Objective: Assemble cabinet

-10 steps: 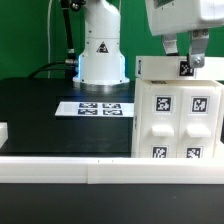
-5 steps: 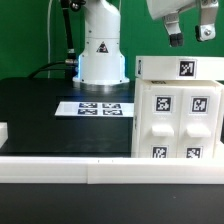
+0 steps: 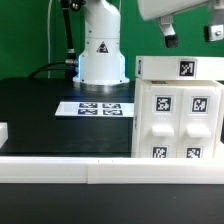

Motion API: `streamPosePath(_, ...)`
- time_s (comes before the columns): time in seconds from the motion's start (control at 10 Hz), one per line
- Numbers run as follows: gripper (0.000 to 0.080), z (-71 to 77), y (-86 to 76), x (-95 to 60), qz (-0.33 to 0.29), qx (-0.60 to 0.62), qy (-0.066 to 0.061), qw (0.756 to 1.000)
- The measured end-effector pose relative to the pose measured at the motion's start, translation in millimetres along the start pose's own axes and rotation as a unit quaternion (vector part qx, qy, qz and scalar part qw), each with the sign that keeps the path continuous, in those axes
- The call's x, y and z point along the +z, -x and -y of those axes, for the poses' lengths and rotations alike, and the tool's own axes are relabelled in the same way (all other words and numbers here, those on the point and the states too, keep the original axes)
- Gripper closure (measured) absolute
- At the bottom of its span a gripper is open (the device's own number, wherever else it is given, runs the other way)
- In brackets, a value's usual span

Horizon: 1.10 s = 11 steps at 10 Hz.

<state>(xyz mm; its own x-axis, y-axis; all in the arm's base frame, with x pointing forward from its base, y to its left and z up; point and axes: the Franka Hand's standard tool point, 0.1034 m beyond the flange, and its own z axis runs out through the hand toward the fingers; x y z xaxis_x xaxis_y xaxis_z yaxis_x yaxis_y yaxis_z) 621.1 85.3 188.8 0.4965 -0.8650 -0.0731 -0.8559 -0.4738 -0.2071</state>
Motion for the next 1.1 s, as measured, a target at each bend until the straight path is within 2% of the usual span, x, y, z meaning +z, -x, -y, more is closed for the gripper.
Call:
streamPosePath(0.3,0.0002,2.2,-0.9,-0.4,0.010,-0.169,0.008,0.985)
streamPosePath(0.7,0.0002,2.0,-1.8,0.5,0.010,-0.299,0.006,0.954)
streamPosePath(1.0,0.0002,0.4,-2.9,1.5,0.006,-0.459,0.013,0.889)
streamPosePath(1.1,0.0002,-1.2,-4.3,3.5,0.008,-0.531,0.014,0.847)
